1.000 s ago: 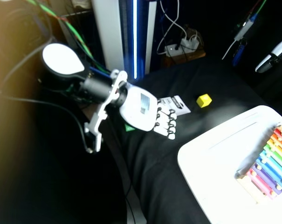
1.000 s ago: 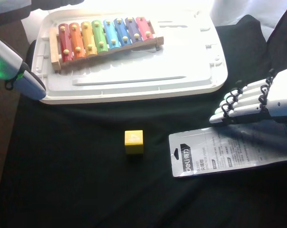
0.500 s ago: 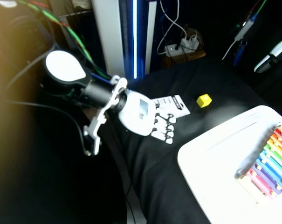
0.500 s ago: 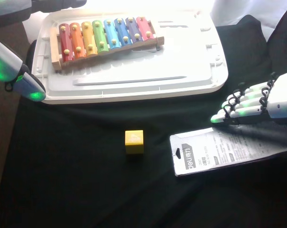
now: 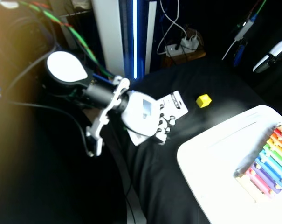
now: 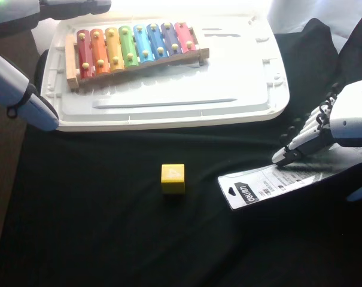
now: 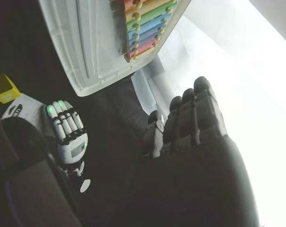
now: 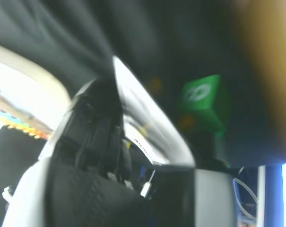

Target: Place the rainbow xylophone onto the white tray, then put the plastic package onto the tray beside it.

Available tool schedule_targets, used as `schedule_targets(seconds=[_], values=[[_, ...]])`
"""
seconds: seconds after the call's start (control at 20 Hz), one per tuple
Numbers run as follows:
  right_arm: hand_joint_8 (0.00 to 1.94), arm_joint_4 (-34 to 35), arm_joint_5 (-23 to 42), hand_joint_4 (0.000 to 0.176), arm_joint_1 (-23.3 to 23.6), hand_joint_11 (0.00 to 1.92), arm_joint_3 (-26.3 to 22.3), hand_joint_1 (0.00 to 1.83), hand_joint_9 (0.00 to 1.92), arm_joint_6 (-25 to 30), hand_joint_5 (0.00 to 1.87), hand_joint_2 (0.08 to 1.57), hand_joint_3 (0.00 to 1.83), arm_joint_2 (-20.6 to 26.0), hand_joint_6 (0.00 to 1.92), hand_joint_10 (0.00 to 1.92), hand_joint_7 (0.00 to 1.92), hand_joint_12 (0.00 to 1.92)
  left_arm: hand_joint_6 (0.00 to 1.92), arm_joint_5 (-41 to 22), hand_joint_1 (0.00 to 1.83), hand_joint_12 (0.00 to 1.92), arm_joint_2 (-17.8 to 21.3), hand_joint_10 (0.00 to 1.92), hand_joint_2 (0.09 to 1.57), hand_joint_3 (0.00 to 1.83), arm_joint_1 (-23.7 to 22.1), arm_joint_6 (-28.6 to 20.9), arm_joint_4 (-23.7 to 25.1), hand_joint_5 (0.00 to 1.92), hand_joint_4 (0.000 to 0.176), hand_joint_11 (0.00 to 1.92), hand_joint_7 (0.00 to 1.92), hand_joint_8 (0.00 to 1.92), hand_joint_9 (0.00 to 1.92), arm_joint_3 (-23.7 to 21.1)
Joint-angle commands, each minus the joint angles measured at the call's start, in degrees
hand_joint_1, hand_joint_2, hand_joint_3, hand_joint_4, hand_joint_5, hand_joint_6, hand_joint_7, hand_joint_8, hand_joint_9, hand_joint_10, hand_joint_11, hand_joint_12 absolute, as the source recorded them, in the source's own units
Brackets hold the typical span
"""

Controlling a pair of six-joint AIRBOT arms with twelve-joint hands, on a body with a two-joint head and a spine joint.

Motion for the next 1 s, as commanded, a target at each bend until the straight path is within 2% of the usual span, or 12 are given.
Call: schedule_targets(seconds=[0.0,0.05,0.1,0.15,0.25,0.35,0.45,0.65,0.7,0.85,0.9,0.95], values=[[1.38,-0.5,0.68,0.0,0.04,0.71,0.35,1.29,0.59,0.24,0.62,1.24,0.0,-0.14,0.01,1.42,0.7,1.56,0.0,-2.45,0.81,0.0,-0.01,0.0,0.6,0.0,-0.45,0.66,-1.39,0.0,0.176,0.08,0.0,0.0,0.0,0.01],[1.49,-0.38,0.69,0.0,0.04,0.67,0.35,1.28,0.56,0.24,0.62,1.27,0.0,-0.18,0.0,1.29,0.66,1.49,0.0,-2.46,0.8,0.0,-0.02,0.0,0.59,0.0,-0.31,0.66,-1.42,0.0,0.176,0.08,0.0,0.0,0.0,0.01],[1.51,-0.38,0.69,0.0,0.04,0.67,0.35,1.2,0.63,0.24,0.55,1.29,0.0,-0.25,1.11,1.15,0.76,1.39,0.0,-2.46,0.8,0.0,-0.04,0.0,0.59,0.0,-0.22,0.66,-1.45,0.0,0.176,0.06,0.0,0.0,0.0,0.01],[1.53,-0.38,0.69,0.0,0.04,0.63,0.35,1.17,0.67,0.24,0.52,1.31,0.0,-0.3,1.4,1.05,0.76,1.33,0.0,-2.47,0.8,0.0,-0.05,0.0,0.59,0.0,-0.18,0.66,-1.48,0.0,0.176,0.06,0.0,0.0,0.0,0.01],[1.52,-0.38,0.69,0.0,0.04,0.71,0.36,1.12,0.78,0.24,0.51,1.33,0.0,-0.34,1.55,0.76,0.73,1.24,0.0,-2.5,0.78,0.01,-0.1,0.0,0.59,0.0,-0.16,0.68,-1.48,0.0,0.176,0.06,0.0,0.0,0.0,0.01],[1.45,-0.37,0.69,0.0,0.05,0.81,0.36,1.16,0.94,0.24,0.52,1.3,0.0,-0.43,1.51,0.5,0.79,1.24,0.0,-2.5,0.77,0.0,-0.1,0.0,0.59,0.0,-0.06,0.68,-1.49,0.0,0.176,0.05,0.0,0.0,0.0,0.01],[1.42,-0.25,0.7,0.0,0.05,0.83,0.35,1.18,0.96,0.24,0.54,1.29,0.0,-0.44,1.48,0.53,0.81,1.29,0.0,-2.5,0.75,0.01,-0.12,0.0,0.58,0.0,-0.02,0.68,-1.5,0.0,0.176,0.07,0.0,0.0,0.0,0.01],[1.44,0.64,0.7,0.0,0.06,0.76,0.36,1.16,0.84,0.24,0.52,1.3,0.0,-0.45,1.5,0.74,0.79,1.35,0.0,-2.5,0.75,0.01,-0.32,0.0,0.59,0.0,0.1,0.8,-1.5,0.0,0.176,0.06,0.0,0.0,0.0,0.01],[1.26,1.38,0.7,0.0,0.07,0.81,0.37,1.31,0.87,0.24,0.56,1.24,0.0,-0.45,1.33,1.34,0.81,1.33,0.0,-2.5,0.77,0.0,-0.39,0.0,0.59,0.0,0.12,0.88,-1.5,0.0,0.176,0.03,0.0,0.0,0.0,0.01],[1.43,3.05,0.71,0.0,0.11,0.75,0.37,1.33,0.77,0.22,0.48,1.27,0.0,-0.48,1.35,1.58,0.73,1.38,0.0,-2.5,0.73,0.01,-0.55,0.0,0.58,0.0,0.18,1.06,-1.5,0.0,0.176,0.06,0.0,0.0,0.0,0.01],[1.41,3.36,0.71,0.0,0.12,0.77,0.39,1.34,0.79,0.19,0.51,1.26,0.0,-0.52,1.33,1.53,0.74,1.37,0.0,-2.5,0.73,0.01,-0.62,0.0,0.59,0.0,0.18,1.15,-1.52,0.0,0.176,0.05,0.0,0.0,0.0,0.01],[1.46,4.16,0.71,0.0,0.17,0.66,0.57,1.18,0.84,-0.15,0.51,1.3,0.0,-0.68,1.48,0.68,0.8,1.32,0.0,-2.5,0.71,0.01,-0.7,0.0,0.6,0.01,0.22,1.26,-1.55,0.0,0.176,0.05,0.0,0.0,0.0,0.01]])
